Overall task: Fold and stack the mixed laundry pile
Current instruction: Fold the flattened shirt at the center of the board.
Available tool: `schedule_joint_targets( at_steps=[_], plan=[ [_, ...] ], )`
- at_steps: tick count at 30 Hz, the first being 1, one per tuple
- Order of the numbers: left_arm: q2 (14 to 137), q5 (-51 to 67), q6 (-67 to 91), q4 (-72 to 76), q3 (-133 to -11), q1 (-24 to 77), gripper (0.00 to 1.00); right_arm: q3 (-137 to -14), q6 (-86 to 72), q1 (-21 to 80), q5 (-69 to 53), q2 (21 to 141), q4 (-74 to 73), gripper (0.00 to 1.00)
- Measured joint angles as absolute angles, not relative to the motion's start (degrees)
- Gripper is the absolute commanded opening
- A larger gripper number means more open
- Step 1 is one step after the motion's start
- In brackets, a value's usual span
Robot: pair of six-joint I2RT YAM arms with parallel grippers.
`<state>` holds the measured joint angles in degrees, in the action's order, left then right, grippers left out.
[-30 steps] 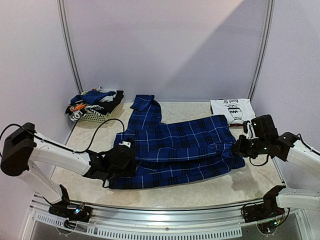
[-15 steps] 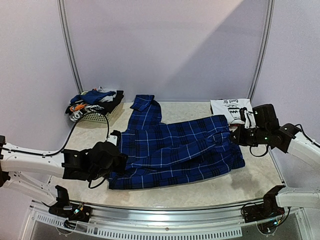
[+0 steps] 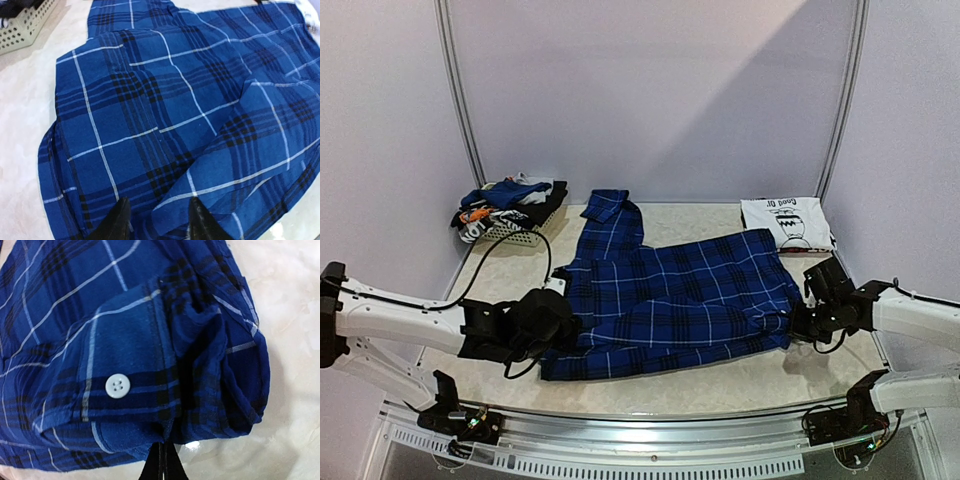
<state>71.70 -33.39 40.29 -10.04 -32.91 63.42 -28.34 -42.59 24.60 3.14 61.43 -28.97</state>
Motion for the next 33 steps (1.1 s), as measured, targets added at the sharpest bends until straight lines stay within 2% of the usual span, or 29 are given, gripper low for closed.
schedule_joint_targets(
  at_steps=[3, 6, 10, 19, 29, 33],
  plan=[
    [73.6, -33.2, 41.6, -10.3, -33.3, 63.6, 0.74, -28.4, -44.5, 24.3, 4.6, 65.5, -26.3, 0.01],
    [74.2, -33.1, 44.1, -12.1, -33.3, 63.7, 0.81, -29.2, -44.9, 24.2, 6.0, 69.6, -25.3, 0.03],
    [72.6, -32.5, 48.4, -15.2, -32.5, 63.7, 0.81, -33.0, -43.7, 24.1, 6.6, 73.3, -25.6, 0.05],
    [65.0, -28.5, 54.7, -23.2, -29.9, 64.9, 0.76, -39.9, -38.0, 23.9, 10.1, 71.3, -28.4, 0.08],
    [67.2, -21.1, 58.8, -24.4, -25.7, 65.9, 0.75, -40.2, -38.4, 23.8, 16.2, 82.6, -31.1, 0.14],
    [69.0, -20.9, 59.5, -20.8, -24.0, 66.1, 0.68, -40.2, -38.8, 23.7, 16.3, 82.2, -31.0, 0.17]
  ],
)
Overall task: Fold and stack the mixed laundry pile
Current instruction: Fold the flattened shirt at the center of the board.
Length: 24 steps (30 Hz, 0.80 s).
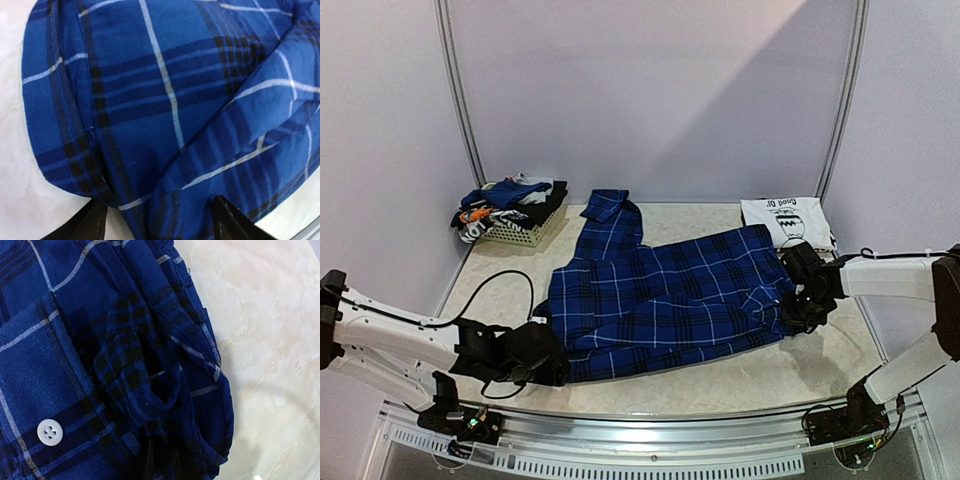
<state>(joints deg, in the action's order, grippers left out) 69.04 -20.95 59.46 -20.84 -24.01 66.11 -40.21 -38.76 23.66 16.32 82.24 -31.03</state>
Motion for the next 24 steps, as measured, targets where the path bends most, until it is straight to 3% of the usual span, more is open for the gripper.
schedule_joint_targets(
  at_steps=[3, 7, 9, 17, 24],
  plan=[
    [70.4, -21.9, 59.7, -15.4, -23.1, 66.1, 0.55, -40.2, -38.8, 23.6, 16.0, 82.1, -30.6, 0.19],
    [72.9, -23.1, 60.3, -8.4, -22.2, 66.1, 0.11, -39.9, -39.6, 23.2, 15.8, 80.9, -30.4, 0.35],
    [73.8, -23.2, 60.3, -6.0, -21.5, 66.2, 0.00, -38.9, -40.3, 22.1, 15.2, 78.9, -30.0, 0.40],
    [66.9, -27.0, 62.2, -10.7, -19.4, 66.3, 0.00, -32.6, -42.5, 16.8, 9.8, 64.6, -30.3, 0.46],
    [62.7, -30.7, 62.2, -16.0, -19.0, 66.2, 0.00, -27.2, -44.1, 16.8, 0.0, 62.7, -28.6, 0.45]
  ],
)
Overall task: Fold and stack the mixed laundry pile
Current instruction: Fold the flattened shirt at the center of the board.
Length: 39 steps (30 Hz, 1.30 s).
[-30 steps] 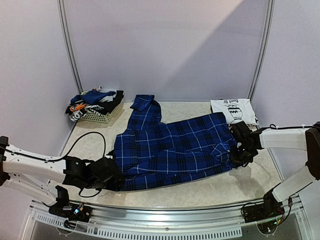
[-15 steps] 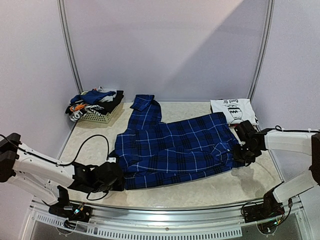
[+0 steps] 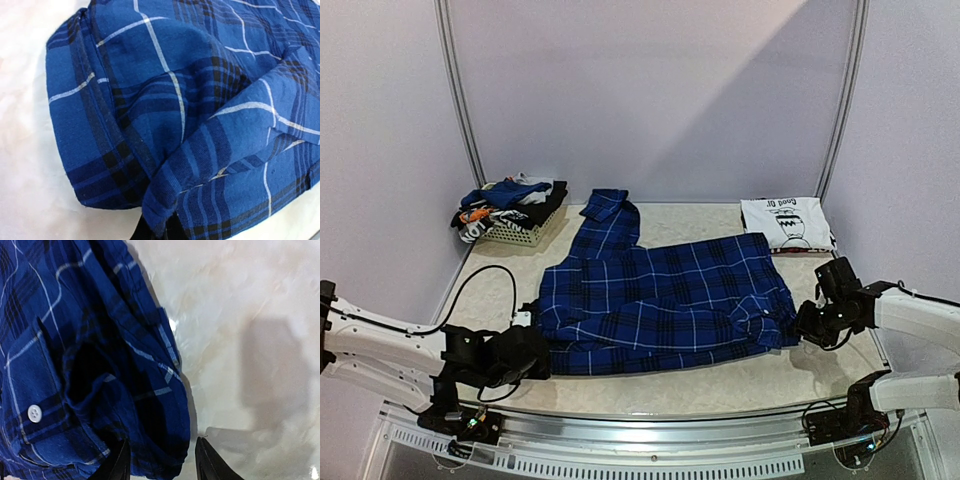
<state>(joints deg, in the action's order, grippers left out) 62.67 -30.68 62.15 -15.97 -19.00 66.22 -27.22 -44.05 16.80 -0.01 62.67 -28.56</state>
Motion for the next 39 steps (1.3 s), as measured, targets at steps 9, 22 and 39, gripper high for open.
schedule_joint_targets(
  at_steps=[9, 22, 39],
  plan=[
    [61.7, -32.5, 61.9, -17.9, -19.0, 66.1, 0.00, -23.3, -45.0, 16.8, -6.0, 61.3, -26.0, 0.31],
    [63.9, -33.1, 61.6, -17.6, -19.0, 66.1, 0.00, -21.0, -45.6, 16.8, -11.0, 61.6, -20.5, 0.25],
    [61.6, -35.3, 60.6, -21.7, -20.0, 63.8, 0.00, -20.0, -45.6, 16.9, -7.8, 58.1, -24.8, 0.00]
  ],
)
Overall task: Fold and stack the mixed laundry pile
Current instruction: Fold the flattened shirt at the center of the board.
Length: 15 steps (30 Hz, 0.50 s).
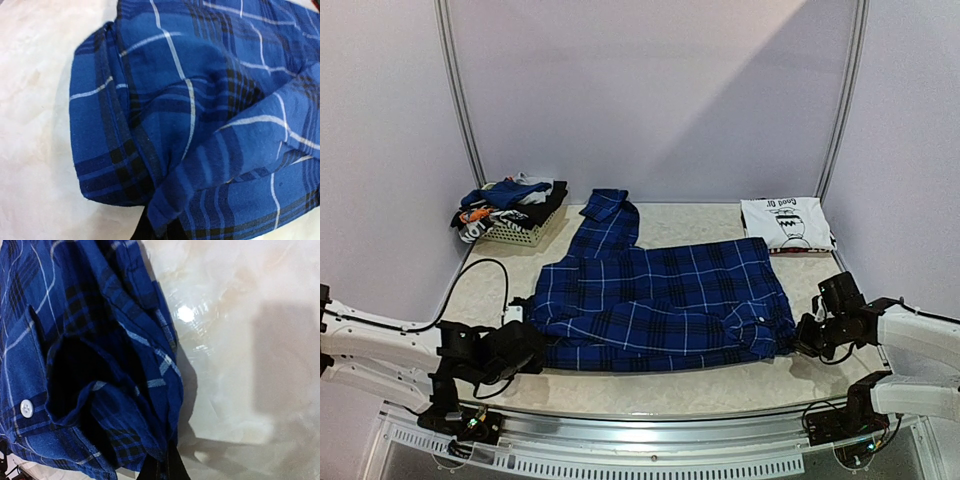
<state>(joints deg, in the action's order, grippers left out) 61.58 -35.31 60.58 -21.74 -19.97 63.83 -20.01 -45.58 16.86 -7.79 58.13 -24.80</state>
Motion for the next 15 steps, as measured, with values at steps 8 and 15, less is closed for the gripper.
schedule_joint_targets(
  at_steps=[8, 15],
  plan=[
    [54.7, -34.9, 59.6, -23.7, -19.8, 60.8, 0.00, -21.9, -45.6, 17.2, -5.9, 55.6, -28.3, 0.00],
    [54.9, -33.7, 59.6, -25.0, -19.7, 60.7, 0.00, -21.9, -46.5, 17.3, -6.0, 52.4, -30.9, 0.13]
  ],
)
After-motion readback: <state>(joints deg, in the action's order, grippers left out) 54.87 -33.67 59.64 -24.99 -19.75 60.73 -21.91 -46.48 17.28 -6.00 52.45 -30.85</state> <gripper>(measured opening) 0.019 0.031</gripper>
